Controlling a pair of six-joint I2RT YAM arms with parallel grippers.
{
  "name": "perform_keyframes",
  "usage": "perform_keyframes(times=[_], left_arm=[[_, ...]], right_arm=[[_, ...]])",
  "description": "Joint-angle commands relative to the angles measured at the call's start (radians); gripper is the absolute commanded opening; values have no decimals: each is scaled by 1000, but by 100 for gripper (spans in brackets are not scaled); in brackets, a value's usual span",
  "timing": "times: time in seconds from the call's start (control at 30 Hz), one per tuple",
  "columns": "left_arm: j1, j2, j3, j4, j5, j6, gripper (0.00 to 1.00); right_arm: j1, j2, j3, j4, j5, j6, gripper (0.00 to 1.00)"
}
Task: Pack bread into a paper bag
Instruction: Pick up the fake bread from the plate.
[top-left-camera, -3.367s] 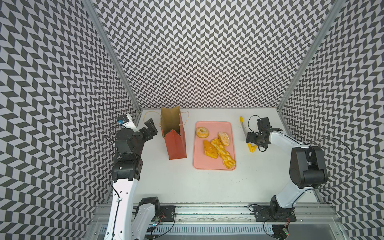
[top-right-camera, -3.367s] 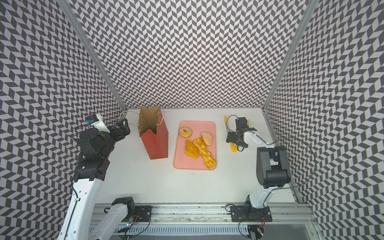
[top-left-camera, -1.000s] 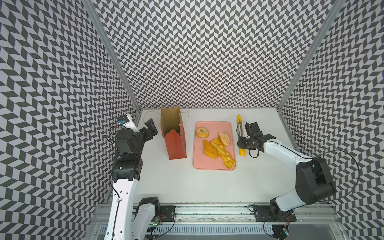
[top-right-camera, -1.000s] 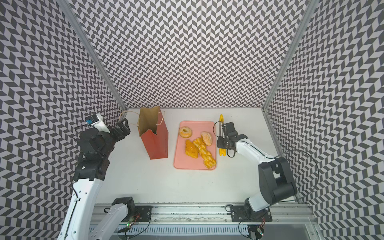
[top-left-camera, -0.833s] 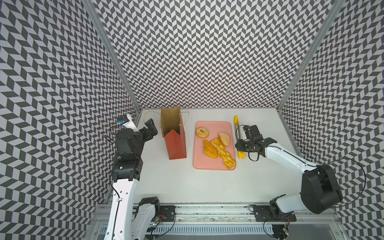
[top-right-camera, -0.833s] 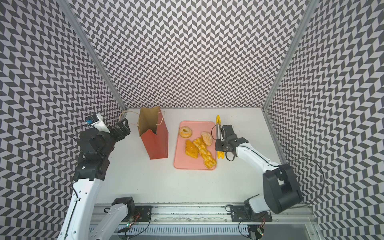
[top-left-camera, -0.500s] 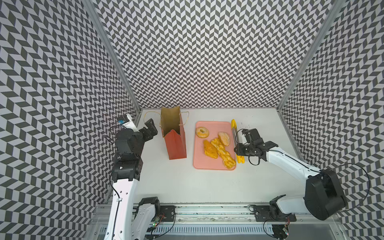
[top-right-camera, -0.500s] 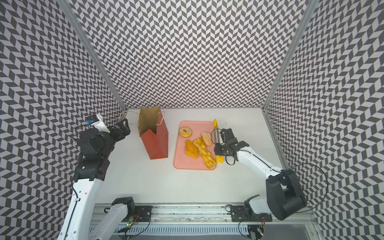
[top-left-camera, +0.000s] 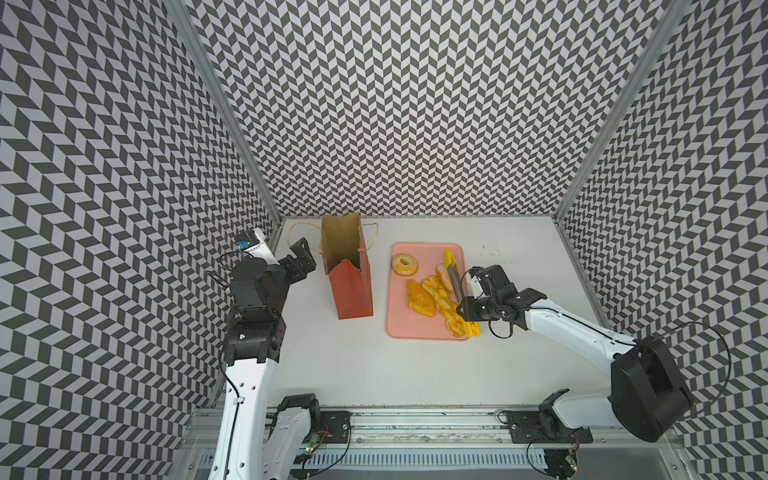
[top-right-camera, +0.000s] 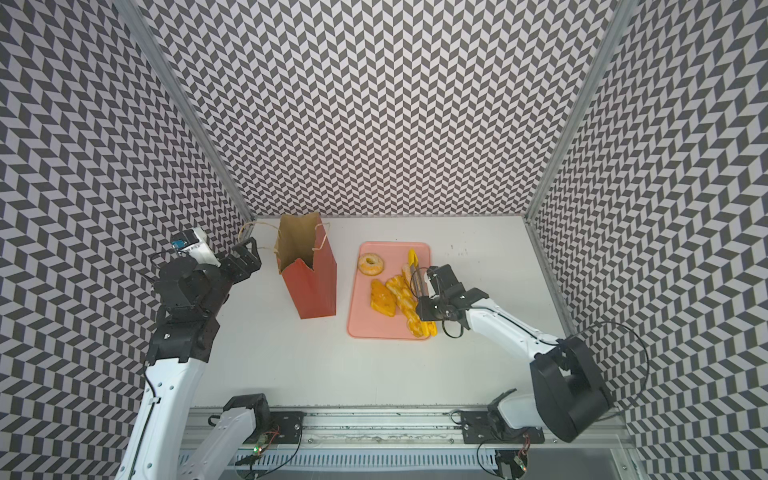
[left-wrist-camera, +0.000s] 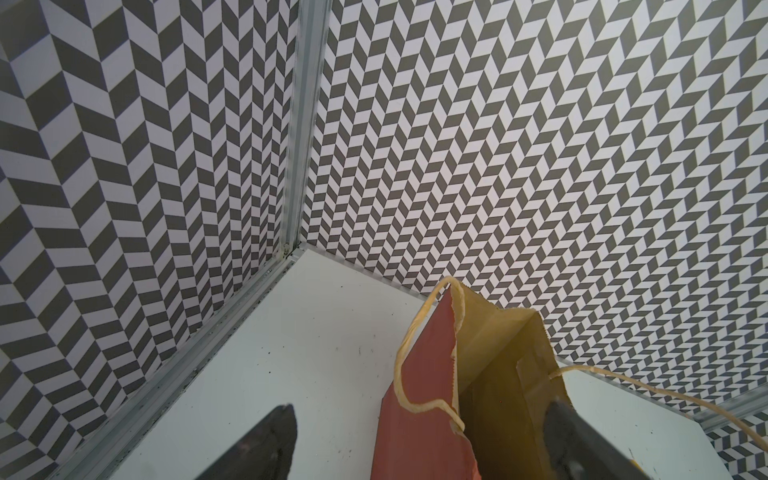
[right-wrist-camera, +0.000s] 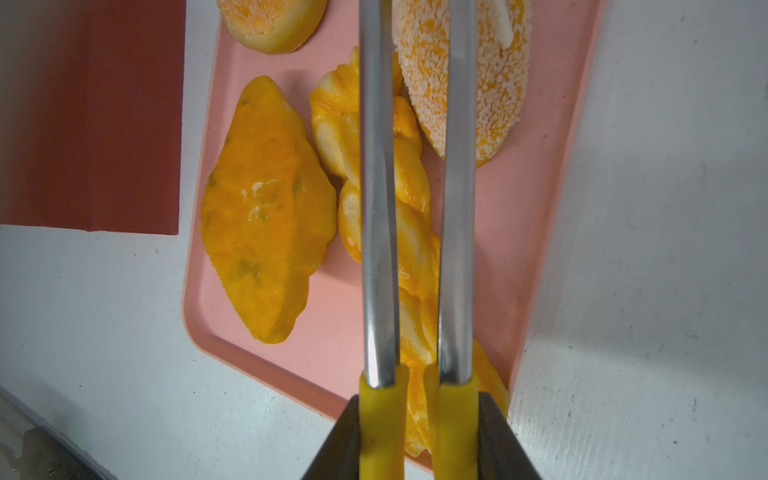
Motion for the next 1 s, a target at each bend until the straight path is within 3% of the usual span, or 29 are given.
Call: perform_keyframes(times=[0.0, 0.5, 0.97], left_arm=[[6, -11, -7, 9, 10, 12, 97], [8, -10, -6, 11, 13, 14, 97], [8, -10, -7, 11, 14, 15, 97]], right_arm=[[8, -25, 7, 62, 15, -3, 31], [12, -44, 12, 44, 25, 1, 52], [14, -82, 16, 21, 85, 23, 53]])
